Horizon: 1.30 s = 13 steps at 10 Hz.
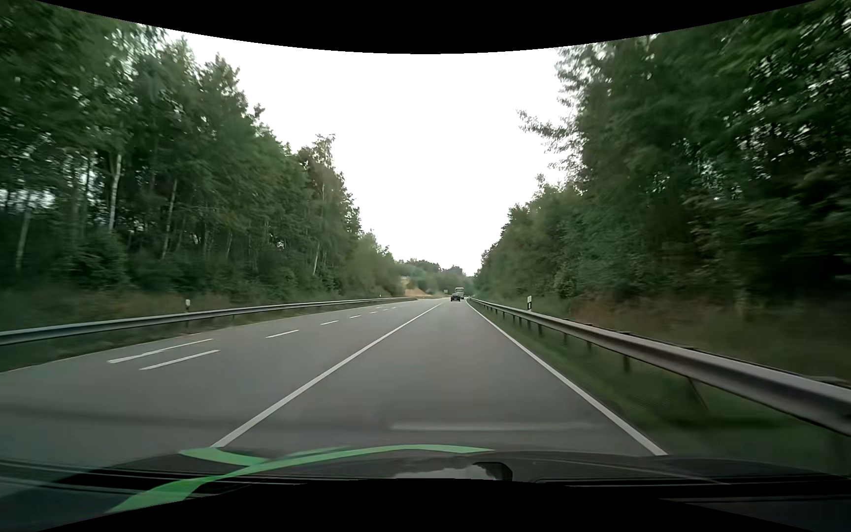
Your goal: Follow the waypoints while adhering to traffic rules and regulations
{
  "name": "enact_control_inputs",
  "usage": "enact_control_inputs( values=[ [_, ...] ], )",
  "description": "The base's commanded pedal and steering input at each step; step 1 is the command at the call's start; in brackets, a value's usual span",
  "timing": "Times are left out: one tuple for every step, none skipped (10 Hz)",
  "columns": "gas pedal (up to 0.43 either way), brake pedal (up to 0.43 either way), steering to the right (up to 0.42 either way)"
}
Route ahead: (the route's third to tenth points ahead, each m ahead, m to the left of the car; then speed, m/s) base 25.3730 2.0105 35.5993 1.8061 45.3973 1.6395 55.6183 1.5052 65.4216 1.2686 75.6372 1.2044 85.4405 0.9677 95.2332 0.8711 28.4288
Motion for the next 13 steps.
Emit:
enact_control_inputs(
  values=[
    [0.118,0.0,-0.001],
    [0.079,0.0,-0.001],
    [0.079,0.0,-0.001],
    [0.079,0.0,0.0],
    [0.059,0.0,-0.001],
    [0.059,0.0,-0.001],
    [0.079,0.0,-0.001],
    [0.13,0.0,0.0],
    [0.157,0.0,-0.001],
    [0.177,0.0,0.0],
    [0.22,0.0,0.0],
    [0.22,0.0,0.0],
    [0.22,0.0,0.0]
  ],
)
